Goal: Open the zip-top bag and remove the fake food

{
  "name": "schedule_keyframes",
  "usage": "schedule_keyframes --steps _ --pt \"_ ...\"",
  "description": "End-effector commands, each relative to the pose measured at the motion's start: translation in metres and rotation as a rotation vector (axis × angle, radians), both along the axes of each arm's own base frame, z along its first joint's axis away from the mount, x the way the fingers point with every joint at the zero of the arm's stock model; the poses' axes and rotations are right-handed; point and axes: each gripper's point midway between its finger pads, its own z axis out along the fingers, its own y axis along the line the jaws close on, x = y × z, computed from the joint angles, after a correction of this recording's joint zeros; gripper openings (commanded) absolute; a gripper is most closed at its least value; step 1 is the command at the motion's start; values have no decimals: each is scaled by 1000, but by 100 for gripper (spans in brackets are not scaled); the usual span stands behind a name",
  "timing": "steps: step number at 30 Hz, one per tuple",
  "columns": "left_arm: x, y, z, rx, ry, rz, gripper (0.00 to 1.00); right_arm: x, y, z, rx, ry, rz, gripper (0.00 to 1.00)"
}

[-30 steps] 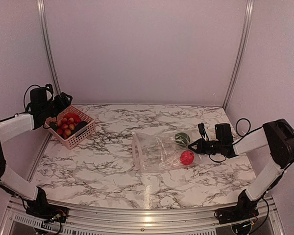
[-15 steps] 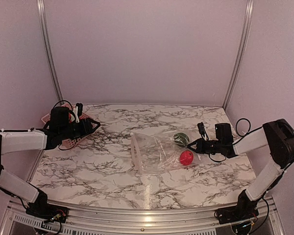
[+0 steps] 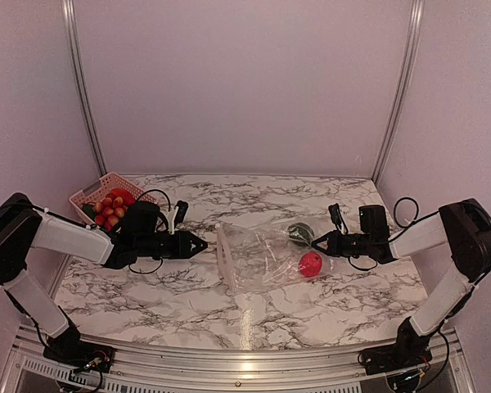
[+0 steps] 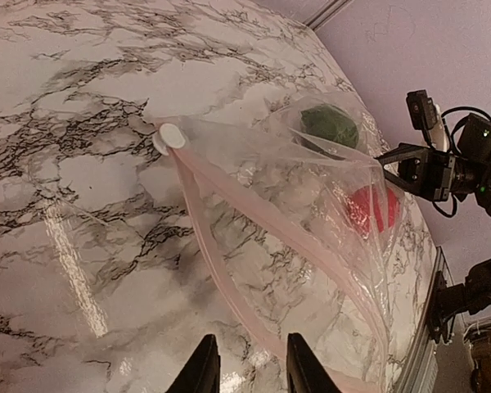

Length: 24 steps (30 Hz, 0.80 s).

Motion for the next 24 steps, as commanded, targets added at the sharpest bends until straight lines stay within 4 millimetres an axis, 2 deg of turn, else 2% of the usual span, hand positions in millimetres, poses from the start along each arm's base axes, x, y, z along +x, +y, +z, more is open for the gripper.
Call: schedule_keyframes --steps 1,4,9,16,21,24 --pt "-14 -31 -7 -27 -7 -84 28 6 8 16 18 -31 20 0" --pt "-19 -50 -15 -34 11 -120 27 5 11 18 21 -32 28 0" --pt "-20 -70 -26 -88 37 -142 26 1 20 27 21 -45 57 0" --pt "-21 -85 -43 -163 80 -157 27 -6 38 50 21 -75 127 0" --pt "-20 -84 -58 -154 105 -134 27 -4 26 44 -52 -67 100 11" --pt "-20 -85 -59 -154 108 -134 27 -3 14 33 -82 -30 67 30"
